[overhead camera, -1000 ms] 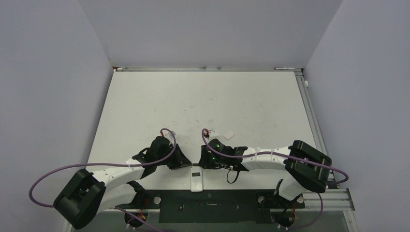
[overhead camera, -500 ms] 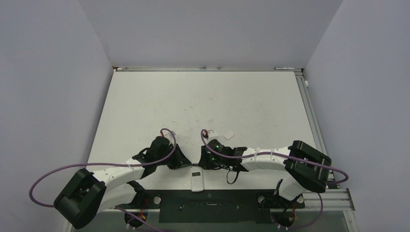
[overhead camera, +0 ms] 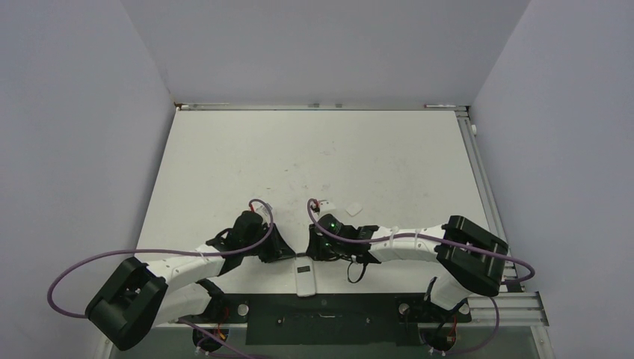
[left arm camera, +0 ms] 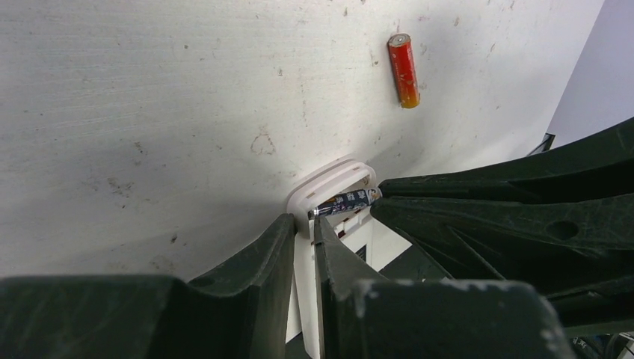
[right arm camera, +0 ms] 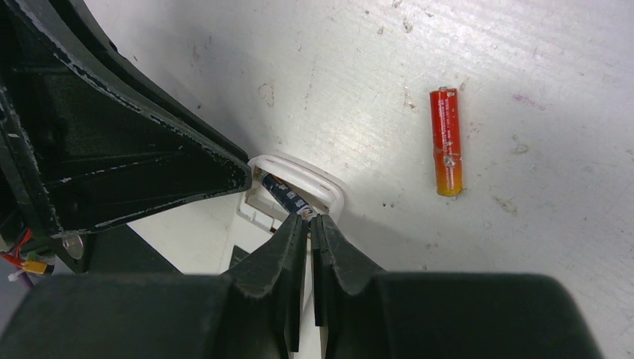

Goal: Load the batteries into the remote control

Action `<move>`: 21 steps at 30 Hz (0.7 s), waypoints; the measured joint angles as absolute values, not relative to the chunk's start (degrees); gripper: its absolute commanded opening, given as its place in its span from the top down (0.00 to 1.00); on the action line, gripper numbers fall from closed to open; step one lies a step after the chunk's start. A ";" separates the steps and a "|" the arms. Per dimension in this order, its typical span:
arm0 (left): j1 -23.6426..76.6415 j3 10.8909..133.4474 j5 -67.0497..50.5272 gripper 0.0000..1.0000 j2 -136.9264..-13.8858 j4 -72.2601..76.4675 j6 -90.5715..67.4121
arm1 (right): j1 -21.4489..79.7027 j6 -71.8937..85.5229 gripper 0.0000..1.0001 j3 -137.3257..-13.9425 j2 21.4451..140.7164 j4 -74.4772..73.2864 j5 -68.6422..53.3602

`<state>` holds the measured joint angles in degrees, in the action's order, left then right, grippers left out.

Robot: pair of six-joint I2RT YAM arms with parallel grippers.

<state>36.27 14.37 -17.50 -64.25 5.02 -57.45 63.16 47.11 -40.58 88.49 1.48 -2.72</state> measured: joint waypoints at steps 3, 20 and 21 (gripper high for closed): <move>36.27 14.37 -17.65 0.89 -64.86 4.99 -57.14 | 63.16 46.98 0.91 -41.28 88.92 1.06 -2.24; 36.27 14.61 -18.33 0.96 -66.35 6.31 -56.21 | 63.88 45.50 0.91 -44.60 90.65 -2.83 -0.21; 36.27 14.61 -18.33 0.96 -66.37 6.28 -56.16 | 63.99 45.45 0.91 -44.86 90.76 -3.22 -0.05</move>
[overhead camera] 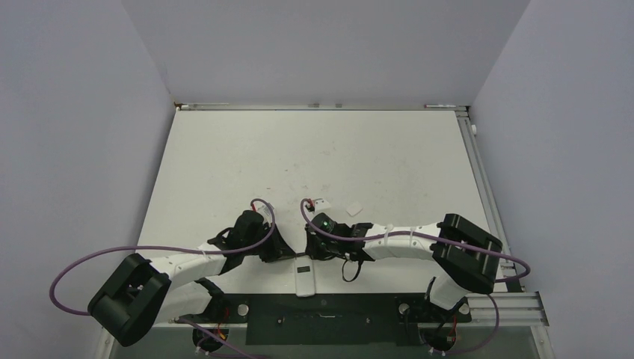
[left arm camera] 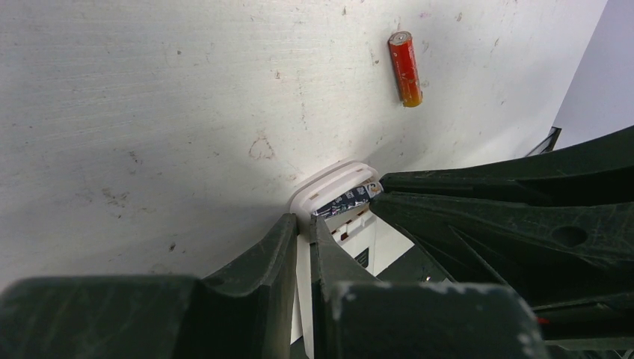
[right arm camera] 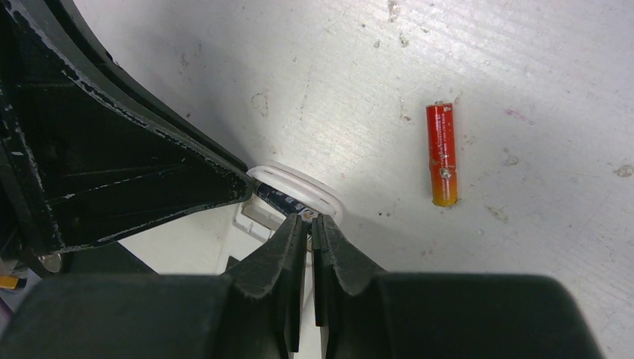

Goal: Load the batteries into the remote control

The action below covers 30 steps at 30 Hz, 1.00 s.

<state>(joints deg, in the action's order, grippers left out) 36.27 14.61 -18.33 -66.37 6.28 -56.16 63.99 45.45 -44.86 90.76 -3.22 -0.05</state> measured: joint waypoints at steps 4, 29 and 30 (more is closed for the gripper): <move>36.27 14.63 -18.33 0.96 -66.35 6.31 -56.10 | 64.51 45.10 0.91 -46.15 91.37 -4.99 0.91; 36.29 14.61 -18.17 0.96 -65.71 6.00 -56.10 | 70.96 42.30 0.91 -61.19 101.32 -19.75 11.35; 36.29 14.59 -18.13 0.96 -65.65 5.91 -56.10 | 71.16 42.26 0.91 -61.58 101.60 -20.23 11.77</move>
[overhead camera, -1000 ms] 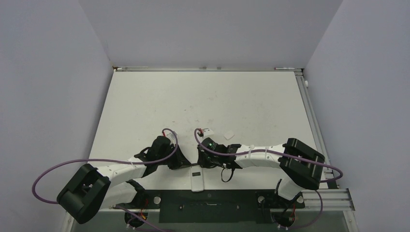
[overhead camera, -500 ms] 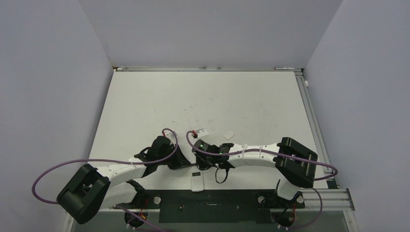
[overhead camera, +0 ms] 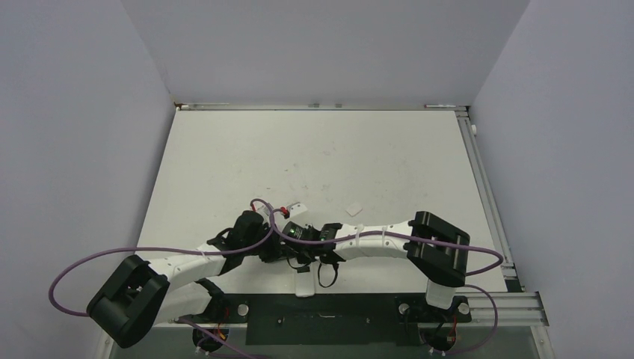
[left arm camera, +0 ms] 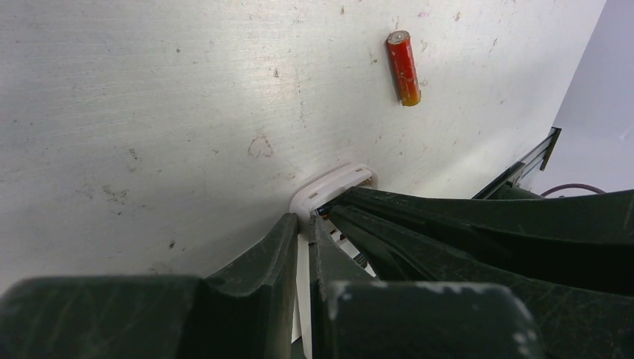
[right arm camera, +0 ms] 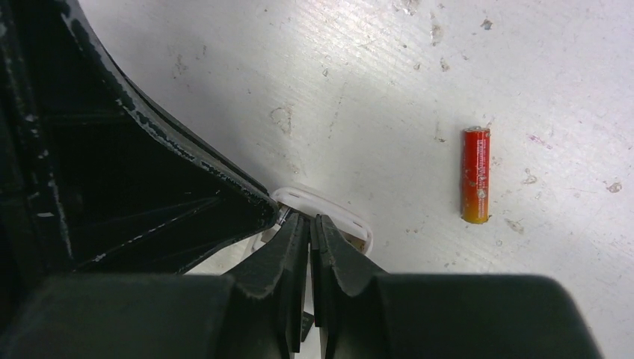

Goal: Load the batteries into the remote control

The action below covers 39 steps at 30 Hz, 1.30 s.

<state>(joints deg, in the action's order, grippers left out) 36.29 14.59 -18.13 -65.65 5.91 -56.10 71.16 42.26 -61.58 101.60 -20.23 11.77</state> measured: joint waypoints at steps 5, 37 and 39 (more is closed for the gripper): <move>36.32 14.50 -18.04 0.96 -65.23 5.78 -56.12 | 71.64 42.30 0.91 -62.46 101.91 -21.74 13.02; 36.42 24.77 -16.95 0.53 -66.65 -5.30 -48.84 | 68.25 35.79 0.50 -52.80 82.72 -27.33 12.51; 36.42 24.80 -16.19 0.51 -65.43 -7.22 -49.04 | 67.55 35.31 0.50 -52.16 81.45 -26.94 12.05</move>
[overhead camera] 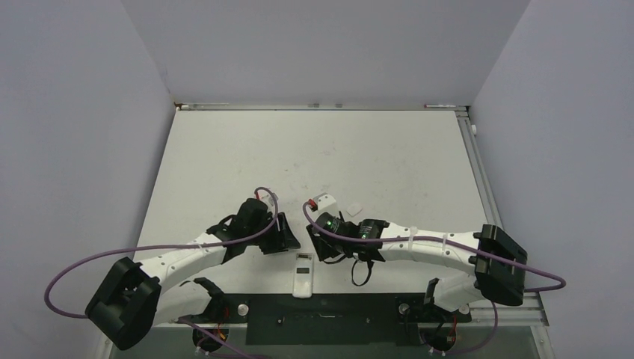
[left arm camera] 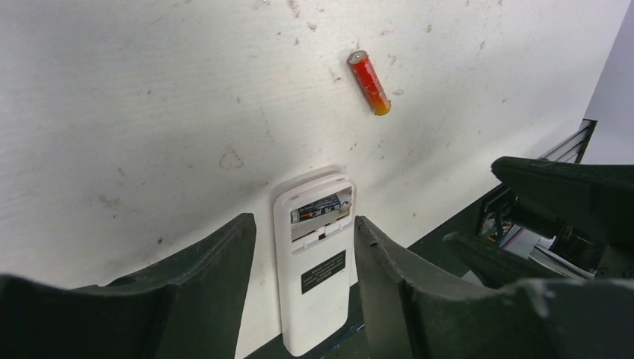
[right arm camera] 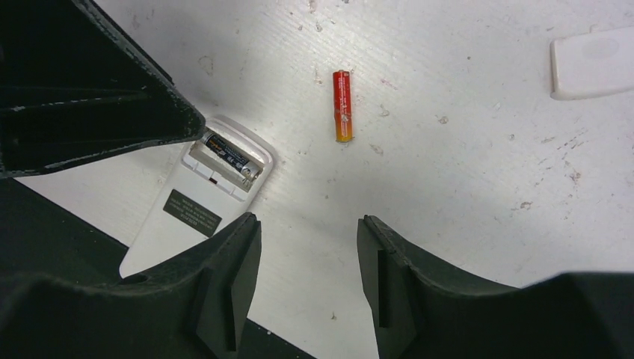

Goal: Load the batteries into the remote control

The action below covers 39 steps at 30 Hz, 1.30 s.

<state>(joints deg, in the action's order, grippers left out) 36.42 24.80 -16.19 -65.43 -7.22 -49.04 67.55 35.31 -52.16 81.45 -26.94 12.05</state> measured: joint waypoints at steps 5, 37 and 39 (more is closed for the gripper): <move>36.64 24.73 -14.68 0.51 -62.67 -11.73 -50.46 | 65.89 34.59 0.50 -50.50 80.03 -25.76 10.74; 45.47 23.79 -6.72 1.00 -66.70 -15.53 -56.29 | 63.72 33.69 0.48 -42.06 73.73 -21.04 7.18; 46.13 24.21 -6.83 1.00 -67.66 -14.79 -56.36 | 63.72 33.78 0.48 -41.71 73.21 -20.95 7.09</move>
